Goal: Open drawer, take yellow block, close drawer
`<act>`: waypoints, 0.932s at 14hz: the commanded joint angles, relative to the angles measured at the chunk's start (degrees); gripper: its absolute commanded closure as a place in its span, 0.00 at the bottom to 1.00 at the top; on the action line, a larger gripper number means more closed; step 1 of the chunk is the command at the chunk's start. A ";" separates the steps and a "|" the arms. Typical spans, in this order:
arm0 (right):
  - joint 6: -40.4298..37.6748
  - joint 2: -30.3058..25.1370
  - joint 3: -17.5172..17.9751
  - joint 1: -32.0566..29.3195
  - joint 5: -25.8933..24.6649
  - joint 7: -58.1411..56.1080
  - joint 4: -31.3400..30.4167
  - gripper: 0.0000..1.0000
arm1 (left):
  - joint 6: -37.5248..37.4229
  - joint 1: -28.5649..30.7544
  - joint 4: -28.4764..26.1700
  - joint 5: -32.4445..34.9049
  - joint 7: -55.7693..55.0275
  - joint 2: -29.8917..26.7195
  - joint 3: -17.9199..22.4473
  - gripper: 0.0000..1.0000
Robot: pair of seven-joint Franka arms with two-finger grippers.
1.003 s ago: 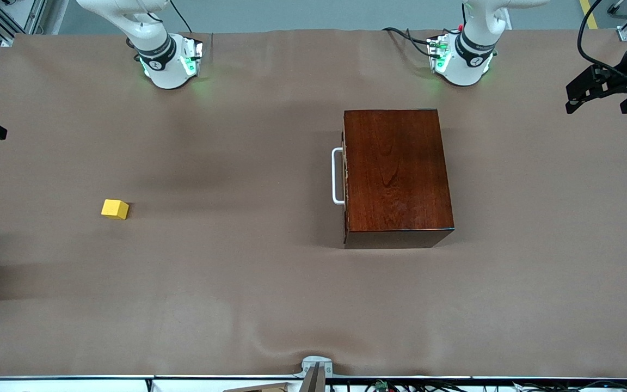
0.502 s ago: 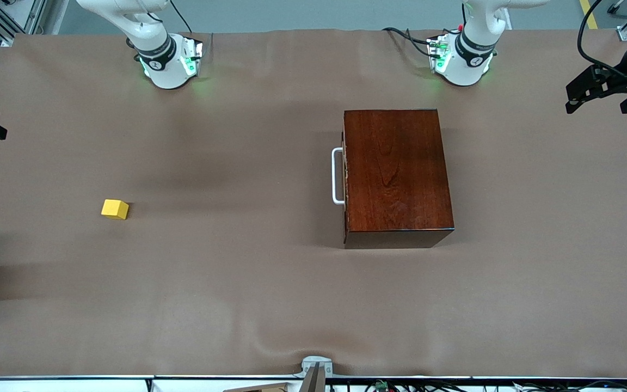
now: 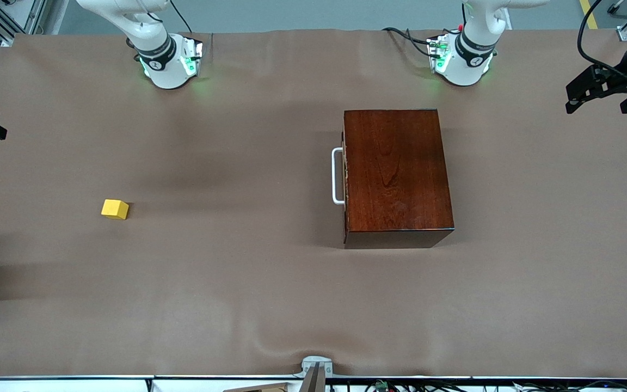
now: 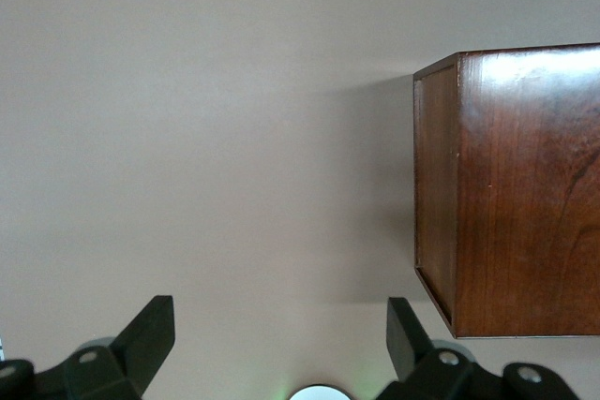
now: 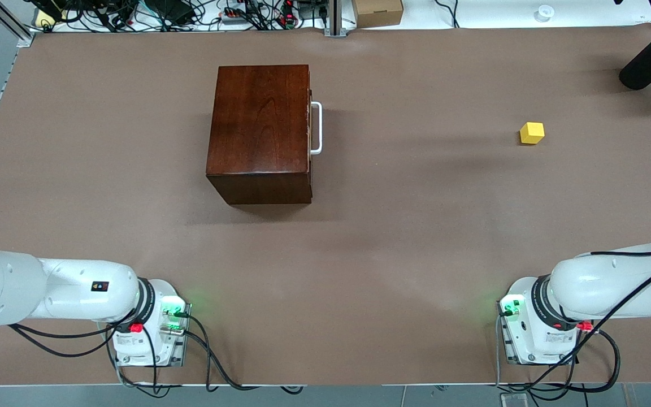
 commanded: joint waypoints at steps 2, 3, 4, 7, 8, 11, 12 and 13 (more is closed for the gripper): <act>-0.81 0.51 0.04 -0.57 0.74 -0.18 1.28 0.00 | -0.23 0.38 0.90 -0.92 0.09 0.31 -0.22 0.00; -0.81 0.51 0.04 -0.57 0.74 -0.18 1.28 0.00 | -0.23 0.38 0.90 -0.92 0.09 0.31 -0.22 0.00; -0.81 0.51 0.04 -0.66 0.74 -0.18 1.28 0.00 | -0.14 0.38 0.90 -0.92 0.09 0.40 -0.22 0.00; -0.73 0.51 0.04 -0.84 0.74 -0.18 1.28 0.00 | -0.23 0.38 0.81 -0.92 0.09 0.75 -0.22 0.00; -0.81 0.51 0.04 -0.84 0.74 -0.18 1.28 0.00 | -0.32 0.47 0.81 -0.92 0.26 0.75 -0.22 0.00; -0.73 0.51 0.04 -0.84 0.74 -0.18 1.28 0.00 | -0.32 0.65 0.63 -0.92 0.18 0.75 -0.22 0.00; -0.73 0.51 0.04 -0.84 0.74 -0.18 1.28 0.00 | -0.23 0.30 0.55 -0.92 0.09 0.75 -0.22 0.00; -0.73 0.51 0.04 -0.84 0.74 -0.18 1.28 0.00 | -0.23 0.12 0.37 -0.92 0.09 0.75 -0.22 0.00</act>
